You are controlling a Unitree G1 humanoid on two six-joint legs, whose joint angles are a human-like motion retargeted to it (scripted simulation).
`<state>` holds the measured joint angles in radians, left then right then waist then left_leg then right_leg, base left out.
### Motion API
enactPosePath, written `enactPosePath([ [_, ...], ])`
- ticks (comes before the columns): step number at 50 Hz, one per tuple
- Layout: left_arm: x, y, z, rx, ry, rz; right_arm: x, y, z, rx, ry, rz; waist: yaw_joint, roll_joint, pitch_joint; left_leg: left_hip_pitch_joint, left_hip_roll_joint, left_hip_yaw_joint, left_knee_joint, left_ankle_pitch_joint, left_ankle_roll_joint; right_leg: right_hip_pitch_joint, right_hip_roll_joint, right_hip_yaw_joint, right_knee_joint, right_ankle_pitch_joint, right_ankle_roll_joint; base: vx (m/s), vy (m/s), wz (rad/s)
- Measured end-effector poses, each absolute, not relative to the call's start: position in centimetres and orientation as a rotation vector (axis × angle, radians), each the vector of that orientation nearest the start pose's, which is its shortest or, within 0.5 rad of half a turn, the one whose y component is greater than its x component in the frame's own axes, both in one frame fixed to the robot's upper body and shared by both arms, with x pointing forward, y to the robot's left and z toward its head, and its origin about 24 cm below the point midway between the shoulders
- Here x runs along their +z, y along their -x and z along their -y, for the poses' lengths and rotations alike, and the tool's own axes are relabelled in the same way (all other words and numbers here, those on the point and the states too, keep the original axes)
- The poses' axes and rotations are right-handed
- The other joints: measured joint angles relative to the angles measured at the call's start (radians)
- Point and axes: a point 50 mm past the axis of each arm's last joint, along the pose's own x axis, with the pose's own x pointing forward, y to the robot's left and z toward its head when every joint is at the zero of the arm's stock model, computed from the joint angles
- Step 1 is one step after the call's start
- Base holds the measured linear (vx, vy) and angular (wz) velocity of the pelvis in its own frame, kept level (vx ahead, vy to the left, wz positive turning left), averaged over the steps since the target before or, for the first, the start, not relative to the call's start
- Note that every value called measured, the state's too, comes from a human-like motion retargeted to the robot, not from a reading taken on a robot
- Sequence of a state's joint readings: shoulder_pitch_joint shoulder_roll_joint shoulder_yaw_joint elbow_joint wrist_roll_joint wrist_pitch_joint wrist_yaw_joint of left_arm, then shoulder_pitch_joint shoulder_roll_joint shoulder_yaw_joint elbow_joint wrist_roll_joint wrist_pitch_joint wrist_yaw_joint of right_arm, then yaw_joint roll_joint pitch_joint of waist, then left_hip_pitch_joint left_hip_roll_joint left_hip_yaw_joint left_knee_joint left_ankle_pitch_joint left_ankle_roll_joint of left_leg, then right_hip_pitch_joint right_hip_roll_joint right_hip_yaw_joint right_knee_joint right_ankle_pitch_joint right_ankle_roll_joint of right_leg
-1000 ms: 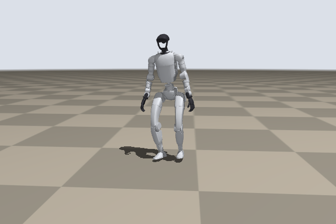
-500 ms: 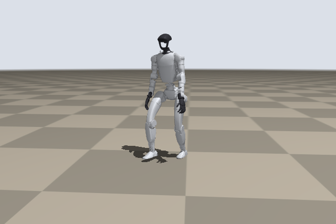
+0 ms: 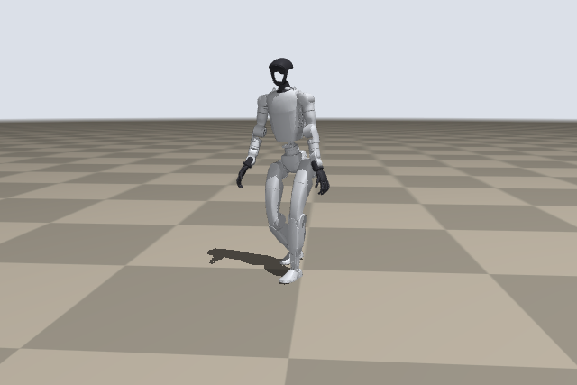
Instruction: Run
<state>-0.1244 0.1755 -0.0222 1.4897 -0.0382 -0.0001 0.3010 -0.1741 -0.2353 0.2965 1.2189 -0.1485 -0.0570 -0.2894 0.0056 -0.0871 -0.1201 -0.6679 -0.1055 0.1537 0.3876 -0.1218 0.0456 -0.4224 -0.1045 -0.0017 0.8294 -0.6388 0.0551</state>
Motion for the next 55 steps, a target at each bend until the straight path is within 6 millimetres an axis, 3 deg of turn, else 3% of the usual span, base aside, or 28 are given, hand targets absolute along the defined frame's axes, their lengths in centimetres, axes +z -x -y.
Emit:
enactPosePath([
  [3,-16.7,-7.3,-22.6,0.341,-0.340,-1.344,-12.5,-18.6,22.8,-0.080,0.701,-0.839,0.005,0.029,0.018,-0.058,0.032,-0.023,0.025,-0.049,-0.032,-0.042,0.016,-0.030,-0.039,0.001,-0.023,-0.61,-0.11,-0.17],
  [6,-17.0,-6.7,-22.0,0.300,-0.332,-1.353,-11.8,-19.4,23.6,-0.125,0.701,-0.804,0.006,0.061,0.024,-0.103,0.086,0.008,0.160,-0.116,-0.027,-0.087,0.038,-0.055,-0.065,0.041,-0.030,-0.58,-0.09,-0.12],
  [13,-16.9,-6.6,-22.5,0.235,-0.366,-1.356,-12.6,-17.0,24.8,-0.151,0.695,-0.884,0.021,0.148,0.010,-0.069,0.287,0.038,0.814,-0.378,0.034,-0.170,0.142,-0.092,-0.074,0.148,-0.045,-0.51,-0.04,-0.39],
  [15,-16.6,-7.7,-23.2,0.242,-0.369,-1.336,-13.1,-15.9,25.1,-0.141,0.700,-0.931,0.029,0.189,0.012,0.017,0.344,0.010,0.922,-0.403,0.018,-0.163,0.200,-0.107,-0.136,0.207,-0.054,-0.43,-0.01,-0.56],
  [17,-16.3,-8.7,-23.5,0.255,-0.374,-1.310,-13.8,-14.4,25.0,-0.127,0.705,-0.986,0.009,0.207,0.003,0.116,0.344,-0.019,0.956,-0.388,-0.013,-0.195,0.220,-0.118,-0.135,0.240,-0.057,-0.40,0.01,-0.24],
  [21,-15.5,-11.5,-24.2,0.284,-0.393,-1.231,-15.2,-10.9,24.6,-0.101,0.698,-1.109,-0.052,0.226,-0.003,0.323,0.286,-0.095,0.860,-0.342,-0.083,-0.272,0.226,-0.139,-0.077,0.284,-0.056,-0.38,0.05,0.07],
  [24,-14.4,-14.6,-24.4,0.294,-0.411,-1.136,-16.0,-8.3,24.3,-0.093,0.671,-1.203,-0.101,0.217,0.009,0.456,0.216,-0.156,0.689,-0.356,-0.101,-0.325,0.194,-0.145,-0.005,0.306,-0.043,-0.39,0.08,0.34],
  [31,-10.4,-22.6,-24.2,0.308,-0.419,-0.872,-17.1,-3.4,23.2,-0.080,0.547,-1.393,-0.163,0.124,0.051,0.613,0.071,-0.217,0.269,-0.504,-0.013,-0.408,0.067,-0.109,0.055,0.416,0.038,-0.46,0.11,0.39],
  [36,-8.6,-25.0,-24.3,0.340,-0.441,-0.764,-17.4,-2.2,22.1,-0.056,0.483,-1.441,-0.143,0.074,0.055,0.561,0.010,-0.222,0.111,-0.495,0.038,-0.463,0.037,-0.050,-0.089,0.685,0.151,-0.55,0.13,-0.04],
  [38,-9.0,-24.3,-24.6,0.357,-0.446,-0.780,-17.5,-2.3,21.8,-0.051,0.469,-1.435,-0.132,0.059,0.063,0.520,-0.003,-0.210,0.120,-0.493,0.048,-0.473,0.033,-0.035,-0.094,0.705,0.166,-0.55,0.13,-0.27],
  [42,-11.2,-20.4,-25.7,0.397,-0.455,-0.924,-17.3,-4.8,21.8,-0.054,0.457,-1.344,-0.122,0.033,0.072,0.430,-0.027,-0.180,0.152,-0.467,0.054,-0.458,-0.005,-0.055,0.058,0.548,0.124,-0.50,0.13,-0.25],
  [48,-14.8,-10.4,-27.3,0.467,-0.426,-1.274,-15.4,-11.7,22.8,-0.093,0.495,-1.093,-0.107,-0.025,0.057,0.306,-0.095,-0.133,0.180,-0.387,0.068,-0.333,-0.103,-0.067,0.438,0.303,0.061,-0.47,0.14,-0.16],
  [52,-15.6,-4.1,-28.1,0.521,-0.391,-1.458,-13.0,-17.1,23.5,-0.124,0.551,-0.895,-0.067,-0.077,0.023,0.237,-0.143,-0.092,0.119,-0.284,0.095,-0.159,-0.140,-0.031,0.519,0.275,0.089,-0.49,0.12,-0.23],
  [55,-15.6,-0.6,-28.6,0.550,-0.385,-1.539,-10.9,-20.5,23.5,-0.131,0.586,-0.764,-0.016,-0.100,-0.003,0.189,-0.151,-0.060,0.070,-0.212,0.106,0.000,-0.107,0.008,0.436,0.309,0.136,-0.53,0.07,-0.28],
])
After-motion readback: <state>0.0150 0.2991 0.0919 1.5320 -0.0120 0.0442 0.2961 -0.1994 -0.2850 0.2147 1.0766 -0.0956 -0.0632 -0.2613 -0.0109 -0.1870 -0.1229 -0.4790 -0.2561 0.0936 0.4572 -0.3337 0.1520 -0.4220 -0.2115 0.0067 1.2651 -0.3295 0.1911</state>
